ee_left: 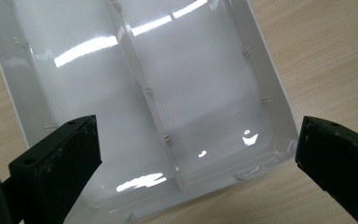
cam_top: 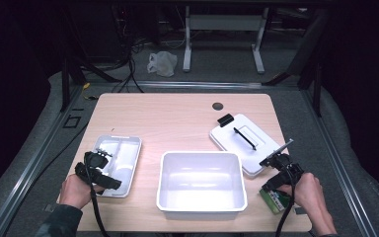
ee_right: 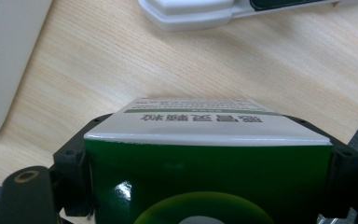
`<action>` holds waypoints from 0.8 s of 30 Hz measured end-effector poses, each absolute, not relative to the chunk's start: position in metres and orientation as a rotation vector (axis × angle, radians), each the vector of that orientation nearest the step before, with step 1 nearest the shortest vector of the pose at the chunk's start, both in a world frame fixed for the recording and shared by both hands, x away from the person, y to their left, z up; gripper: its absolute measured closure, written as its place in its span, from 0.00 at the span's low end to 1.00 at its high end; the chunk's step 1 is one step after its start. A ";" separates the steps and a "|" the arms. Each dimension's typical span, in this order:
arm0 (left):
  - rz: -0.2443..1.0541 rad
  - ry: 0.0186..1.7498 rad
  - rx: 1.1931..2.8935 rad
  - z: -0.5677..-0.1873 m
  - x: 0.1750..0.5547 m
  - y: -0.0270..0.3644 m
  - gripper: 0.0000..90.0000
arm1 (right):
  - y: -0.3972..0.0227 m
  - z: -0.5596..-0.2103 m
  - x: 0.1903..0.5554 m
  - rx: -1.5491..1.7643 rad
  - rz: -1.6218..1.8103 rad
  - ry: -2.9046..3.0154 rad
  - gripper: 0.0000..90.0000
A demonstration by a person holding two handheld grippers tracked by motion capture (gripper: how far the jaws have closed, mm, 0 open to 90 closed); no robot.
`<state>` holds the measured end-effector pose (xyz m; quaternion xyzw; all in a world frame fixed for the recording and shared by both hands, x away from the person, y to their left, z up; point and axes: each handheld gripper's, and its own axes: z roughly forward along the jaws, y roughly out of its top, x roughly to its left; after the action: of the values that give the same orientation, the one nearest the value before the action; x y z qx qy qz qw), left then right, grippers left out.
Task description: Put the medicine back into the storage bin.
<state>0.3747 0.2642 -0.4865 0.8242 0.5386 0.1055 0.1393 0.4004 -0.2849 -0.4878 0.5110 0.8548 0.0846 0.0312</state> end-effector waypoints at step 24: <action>0.296 1.521 2.375 -0.484 0.372 0.266 0.00 | -0.258 -0.448 0.390 0.931 0.263 2.865 0.18</action>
<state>0.3723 0.2659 -0.4837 0.8277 0.5301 0.1031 0.1522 0.3897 -0.2575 -0.4481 0.3075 0.9458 0.0869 0.0589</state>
